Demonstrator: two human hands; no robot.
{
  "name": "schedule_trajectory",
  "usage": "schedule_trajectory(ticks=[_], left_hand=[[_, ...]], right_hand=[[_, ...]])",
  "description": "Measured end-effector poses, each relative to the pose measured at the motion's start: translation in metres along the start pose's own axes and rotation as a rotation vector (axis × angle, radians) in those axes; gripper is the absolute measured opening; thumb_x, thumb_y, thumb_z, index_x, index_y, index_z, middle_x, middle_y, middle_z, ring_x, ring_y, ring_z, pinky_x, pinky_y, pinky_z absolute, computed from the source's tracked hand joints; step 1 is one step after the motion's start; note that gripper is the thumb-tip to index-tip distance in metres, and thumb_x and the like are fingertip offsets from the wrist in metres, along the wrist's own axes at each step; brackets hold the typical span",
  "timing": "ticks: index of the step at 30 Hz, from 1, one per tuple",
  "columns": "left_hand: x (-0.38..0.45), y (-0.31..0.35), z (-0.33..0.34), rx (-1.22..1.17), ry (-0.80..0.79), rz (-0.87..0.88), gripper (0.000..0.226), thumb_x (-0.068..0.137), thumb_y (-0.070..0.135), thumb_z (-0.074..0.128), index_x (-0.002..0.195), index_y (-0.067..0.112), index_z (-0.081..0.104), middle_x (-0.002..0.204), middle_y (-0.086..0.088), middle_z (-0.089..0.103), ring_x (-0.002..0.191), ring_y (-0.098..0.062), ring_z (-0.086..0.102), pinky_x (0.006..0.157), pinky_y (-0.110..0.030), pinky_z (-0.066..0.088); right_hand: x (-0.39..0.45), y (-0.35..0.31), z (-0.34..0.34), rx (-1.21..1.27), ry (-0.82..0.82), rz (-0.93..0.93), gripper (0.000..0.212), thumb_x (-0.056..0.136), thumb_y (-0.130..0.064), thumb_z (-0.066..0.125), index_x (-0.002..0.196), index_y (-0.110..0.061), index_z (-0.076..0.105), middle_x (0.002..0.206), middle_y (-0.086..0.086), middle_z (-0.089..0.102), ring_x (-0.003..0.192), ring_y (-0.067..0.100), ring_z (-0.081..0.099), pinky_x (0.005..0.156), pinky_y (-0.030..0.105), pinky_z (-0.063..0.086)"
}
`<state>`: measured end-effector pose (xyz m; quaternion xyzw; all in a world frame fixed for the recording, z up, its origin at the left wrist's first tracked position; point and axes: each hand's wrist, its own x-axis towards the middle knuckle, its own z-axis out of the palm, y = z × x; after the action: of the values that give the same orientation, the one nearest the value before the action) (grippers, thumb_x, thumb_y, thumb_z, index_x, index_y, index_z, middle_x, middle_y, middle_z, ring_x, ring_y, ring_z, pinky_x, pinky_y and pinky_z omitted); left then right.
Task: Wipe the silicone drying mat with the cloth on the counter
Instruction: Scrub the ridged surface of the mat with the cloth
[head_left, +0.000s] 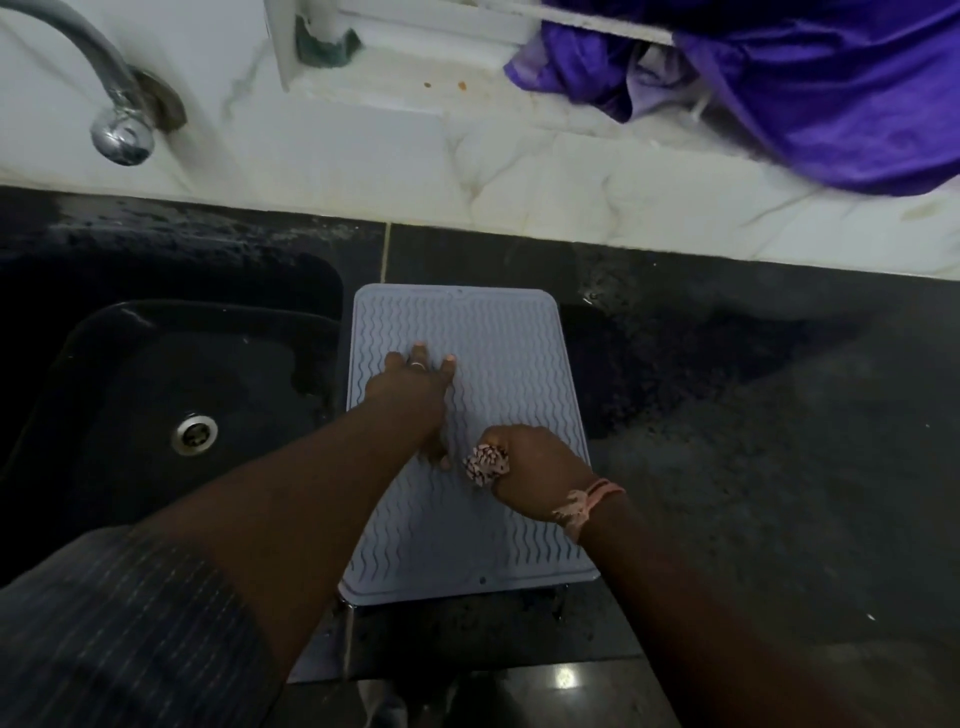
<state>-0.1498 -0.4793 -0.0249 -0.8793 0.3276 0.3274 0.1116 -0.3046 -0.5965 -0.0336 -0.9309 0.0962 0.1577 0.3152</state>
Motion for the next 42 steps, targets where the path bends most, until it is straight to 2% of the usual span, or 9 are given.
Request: schedule_trajectory(ticks=[3,5,8,12,28,33,37,39,42], left_hand=[[0.003,0.003,-0.009,-0.052,0.015,0.007,0.136,0.062,0.054,0.093,0.163,0.032,0.004,0.169,-0.013,0.001,0.151,-0.044,0.011,0.116,-0.059,0.032],[0.005,0.004,-0.017,-0.084,0.070,0.002,0.123,0.062,0.046,0.094,0.159,0.033,0.018,0.161,-0.014,0.024,0.144,-0.042,0.030,0.109,-0.058,0.040],[0.011,-0.003,-0.018,-0.074,0.138,0.014,0.121,0.065,0.040,0.093,0.159,0.037,0.018,0.162,-0.013,0.022,0.142,-0.041,0.033,0.107,-0.058,0.042],[0.015,-0.008,-0.009,0.005,0.151,0.018,0.122,0.065,0.048,0.091,0.160,0.038,0.016,0.165,-0.014,0.012,0.146,-0.042,0.025,0.109,-0.060,0.039],[0.019,-0.008,-0.013,0.066,0.152,0.001,0.133,0.059,0.060,0.091,0.161,0.040,0.009,0.163,-0.015,0.008,0.143,-0.043,0.027,0.111,-0.059,0.038],[0.017,-0.008,-0.012,0.081,0.159,0.014,0.134,0.059,0.061,0.090,0.162,0.039,0.006,0.164,-0.016,0.006,0.144,-0.043,0.026,0.111,-0.059,0.037],[0.005,-0.011,-0.010,0.033,0.211,0.038,0.125,0.062,0.061,0.089,0.160,0.037,0.017,0.160,-0.015,0.019,0.142,-0.041,0.031,0.108,-0.058,0.040],[-0.006,-0.014,-0.003,-0.055,0.238,0.061,0.112,0.066,0.057,0.088,0.157,0.033,0.028,0.155,-0.013,0.030,0.139,-0.038,0.035,0.106,-0.055,0.042],[-0.026,-0.018,0.019,-0.215,0.305,0.061,0.092,0.077,0.048,0.084,0.154,0.028,0.038,0.155,-0.011,0.036,0.139,-0.036,0.036,0.108,-0.052,0.041]], right_hand=[[0.016,0.000,-0.025,0.111,-0.073,0.040,0.004,0.086,-0.009,0.072,0.087,-0.005,0.072,0.076,0.000,0.068,0.064,0.007,0.064,0.052,0.016,0.049],[0.038,0.002,-0.045,0.211,0.012,0.089,0.008,0.088,-0.015,0.073,0.082,-0.011,0.070,0.068,0.000,0.066,0.052,0.007,0.062,0.041,0.017,0.044],[0.082,0.007,-0.065,0.190,0.234,0.071,0.005,0.090,-0.017,0.070,0.086,-0.017,0.067,0.080,0.003,0.069,0.068,0.017,0.067,0.059,0.034,0.054],[0.132,0.010,-0.069,-0.031,0.309,-0.016,0.015,0.093,-0.013,0.062,0.107,-0.013,0.069,0.108,0.007,0.070,0.103,0.024,0.064,0.092,0.036,0.052],[-0.007,0.005,0.009,0.026,0.126,-0.114,0.008,0.084,-0.003,0.069,0.091,-0.008,0.068,0.091,0.006,0.070,0.086,0.022,0.066,0.078,0.038,0.053],[-0.039,0.002,0.020,0.067,-0.015,-0.095,0.012,0.084,-0.005,0.070,0.096,-0.007,0.071,0.098,0.006,0.073,0.091,0.019,0.068,0.085,0.040,0.056],[-0.029,0.003,-0.004,0.129,-0.318,0.041,0.013,0.086,-0.010,0.071,0.097,-0.004,0.073,0.099,0.009,0.075,0.090,0.022,0.071,0.086,0.044,0.058],[-0.018,0.007,-0.019,0.265,-0.270,0.150,0.018,0.085,-0.011,0.075,0.100,-0.002,0.072,0.099,0.016,0.075,0.086,0.027,0.073,0.079,0.047,0.062],[0.006,0.011,-0.037,0.450,0.048,0.237,0.026,0.085,-0.015,0.079,0.108,-0.009,0.070,0.101,0.011,0.075,0.092,0.027,0.074,0.080,0.041,0.063]])
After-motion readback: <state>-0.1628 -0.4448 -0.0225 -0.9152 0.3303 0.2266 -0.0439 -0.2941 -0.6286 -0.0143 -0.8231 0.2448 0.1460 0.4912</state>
